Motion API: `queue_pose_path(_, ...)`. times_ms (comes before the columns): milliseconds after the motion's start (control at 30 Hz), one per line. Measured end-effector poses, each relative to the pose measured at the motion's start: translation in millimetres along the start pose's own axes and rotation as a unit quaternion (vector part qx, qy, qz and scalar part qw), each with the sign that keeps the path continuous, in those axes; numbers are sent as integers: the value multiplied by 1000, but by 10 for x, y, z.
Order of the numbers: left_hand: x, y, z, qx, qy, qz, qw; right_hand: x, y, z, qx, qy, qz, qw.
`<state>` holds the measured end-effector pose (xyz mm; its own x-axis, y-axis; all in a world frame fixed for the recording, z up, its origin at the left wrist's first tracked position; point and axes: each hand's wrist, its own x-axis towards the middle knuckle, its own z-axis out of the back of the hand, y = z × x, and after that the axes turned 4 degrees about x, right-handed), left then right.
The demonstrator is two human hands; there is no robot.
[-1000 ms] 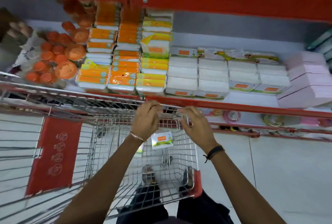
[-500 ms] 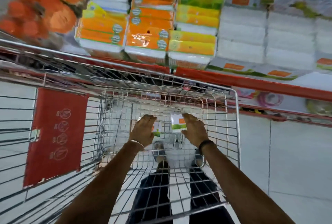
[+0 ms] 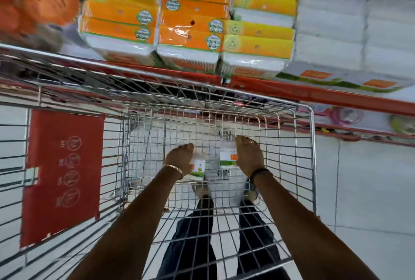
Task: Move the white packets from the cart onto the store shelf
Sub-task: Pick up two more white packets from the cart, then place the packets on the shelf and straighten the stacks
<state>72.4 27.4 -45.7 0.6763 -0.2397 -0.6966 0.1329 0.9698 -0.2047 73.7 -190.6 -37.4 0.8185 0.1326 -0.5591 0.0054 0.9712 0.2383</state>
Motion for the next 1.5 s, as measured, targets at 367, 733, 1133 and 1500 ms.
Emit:
queue_pose_path(367,-672,-224,446,-71,-32,18,997,-653,91,471,100,-28,-3,995)
queue_pose_path(733,-1479,-1020,1404,-47,-173,22,984,-1530,-114,1898,164,-93,39,981)
queue_pose_path(1133,-1786,-2540,2293,5,-280,-68,958,-2197,-1325,3013,180,-190,35,965)
queue_pose_path(1500,-1381,-3918,2451,0,-294,-136,946,-2266,-2642,3453,145,-263,-12,954)
